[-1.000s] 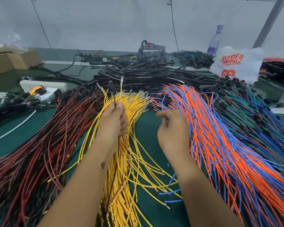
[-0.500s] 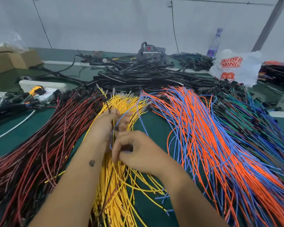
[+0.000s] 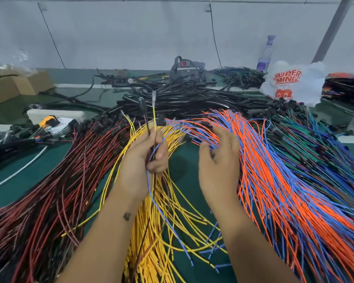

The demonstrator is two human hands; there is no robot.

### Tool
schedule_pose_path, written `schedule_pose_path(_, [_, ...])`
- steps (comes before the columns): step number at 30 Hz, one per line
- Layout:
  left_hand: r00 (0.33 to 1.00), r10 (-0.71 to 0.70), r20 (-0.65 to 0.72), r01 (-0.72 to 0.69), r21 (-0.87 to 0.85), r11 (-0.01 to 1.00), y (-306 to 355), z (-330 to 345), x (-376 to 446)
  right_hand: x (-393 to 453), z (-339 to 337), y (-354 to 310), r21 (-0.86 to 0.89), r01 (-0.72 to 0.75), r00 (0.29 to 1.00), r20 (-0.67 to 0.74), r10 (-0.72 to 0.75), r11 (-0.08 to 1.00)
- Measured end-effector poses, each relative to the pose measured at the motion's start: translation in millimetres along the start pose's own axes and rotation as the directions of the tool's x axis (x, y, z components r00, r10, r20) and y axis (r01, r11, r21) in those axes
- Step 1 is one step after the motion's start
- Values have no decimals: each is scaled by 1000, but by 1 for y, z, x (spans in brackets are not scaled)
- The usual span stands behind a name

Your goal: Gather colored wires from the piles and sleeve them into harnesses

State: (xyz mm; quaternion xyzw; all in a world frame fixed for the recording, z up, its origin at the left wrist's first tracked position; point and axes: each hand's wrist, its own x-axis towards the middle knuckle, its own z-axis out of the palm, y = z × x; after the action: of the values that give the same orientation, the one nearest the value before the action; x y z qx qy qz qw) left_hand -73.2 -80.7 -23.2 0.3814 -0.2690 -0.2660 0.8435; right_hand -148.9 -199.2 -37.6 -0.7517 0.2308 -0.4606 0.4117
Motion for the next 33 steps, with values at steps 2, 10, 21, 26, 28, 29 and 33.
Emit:
schedule_pose_path(2, [992,-102,81,103,-7,995,4,-4,-1,4,-4,-1,13,54,995,-89,-53,998])
schedule_pose_path(10, [912,-64,-405,150,185,971,9,-26,3,9,-8,3,-396,177,982,135,-133,901])
schedule_pose_path(21, [906,-58,-418,145,178,973,7,-29,13,0,2,4,-524,202,923,385,19,827])
schedule_pose_path(26, [885,-20,-466,141,225,964,3,-23,14,-3,4,5,-512,309,901,428,-74,802])
schedule_pose_path(28, [889,-26,-457,137,213,967,3,-23,14,-2,4,6,-459,306,929,337,-155,834])
schedule_pose_path(29, [892,-26,-452,135,211,968,2,-23,15,-2,3,7,-404,287,946,261,-191,869])
schedule_pose_path(33, [897,-37,-440,156,237,959,-3,-26,15,-8,1,2,0,166,978,124,-165,986])
